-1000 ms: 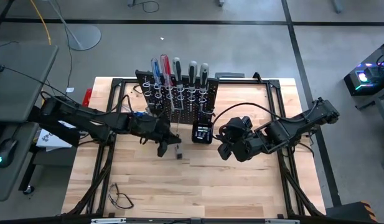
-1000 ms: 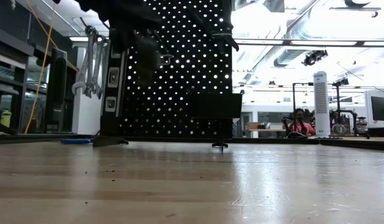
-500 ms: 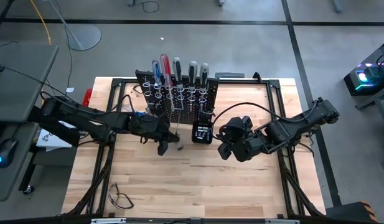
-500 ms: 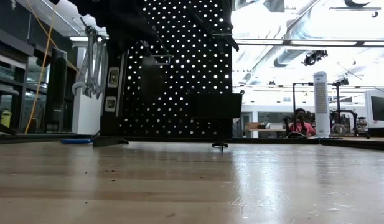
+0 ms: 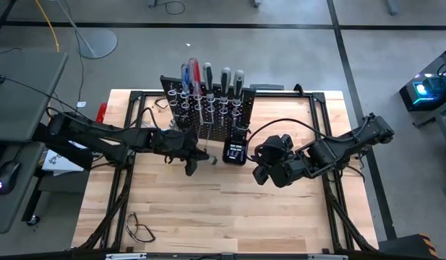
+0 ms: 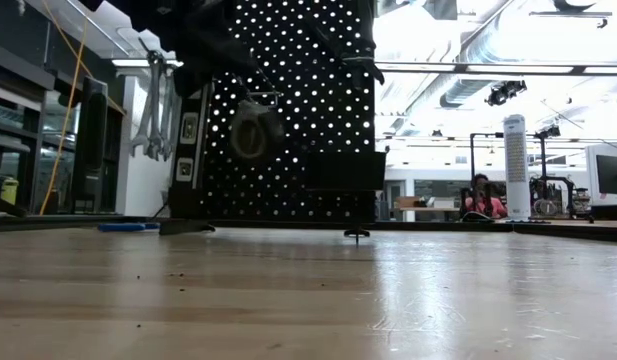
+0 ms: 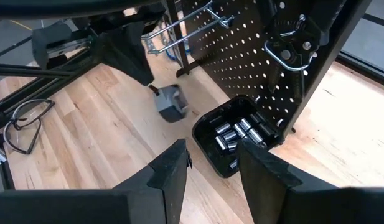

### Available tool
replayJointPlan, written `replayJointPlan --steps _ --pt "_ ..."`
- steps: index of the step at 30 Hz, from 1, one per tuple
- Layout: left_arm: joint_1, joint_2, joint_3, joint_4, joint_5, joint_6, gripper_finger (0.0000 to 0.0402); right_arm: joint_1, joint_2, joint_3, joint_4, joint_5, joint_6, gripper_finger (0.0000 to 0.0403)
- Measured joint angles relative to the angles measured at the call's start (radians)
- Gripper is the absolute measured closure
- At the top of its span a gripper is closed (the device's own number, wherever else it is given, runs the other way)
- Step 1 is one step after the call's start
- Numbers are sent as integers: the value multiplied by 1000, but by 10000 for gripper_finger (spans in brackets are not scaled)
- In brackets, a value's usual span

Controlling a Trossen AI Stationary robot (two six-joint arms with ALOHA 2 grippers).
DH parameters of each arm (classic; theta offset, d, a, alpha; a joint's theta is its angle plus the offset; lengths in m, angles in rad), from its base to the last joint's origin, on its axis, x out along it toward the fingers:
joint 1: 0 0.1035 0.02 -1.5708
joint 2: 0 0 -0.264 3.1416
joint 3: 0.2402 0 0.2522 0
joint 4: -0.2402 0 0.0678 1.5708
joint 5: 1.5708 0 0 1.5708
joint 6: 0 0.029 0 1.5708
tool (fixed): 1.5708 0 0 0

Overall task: Hang tools onto peg board
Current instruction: Hang the gray tape measure on the pegboard

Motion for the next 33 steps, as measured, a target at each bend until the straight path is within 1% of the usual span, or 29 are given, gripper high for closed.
replayJointPlan --steps 7,10,20,29,33 --pt "17 1 0 0 -10 -38 401 0 0 0 2 0 1 270" --pt "17 1 1 -15 -10 -91 402 0 0 0 2 0 14 270" --pt "17 1 2 -50 -80 -193 401 0 0 0 3 -1 28 270" --pt "16 0 2 -60 -131 -221 401 0 0 0 4 -21 32 270" --pt "17 0 2 -55 -138 -232 393 0 0 0 4 -22 48 270"
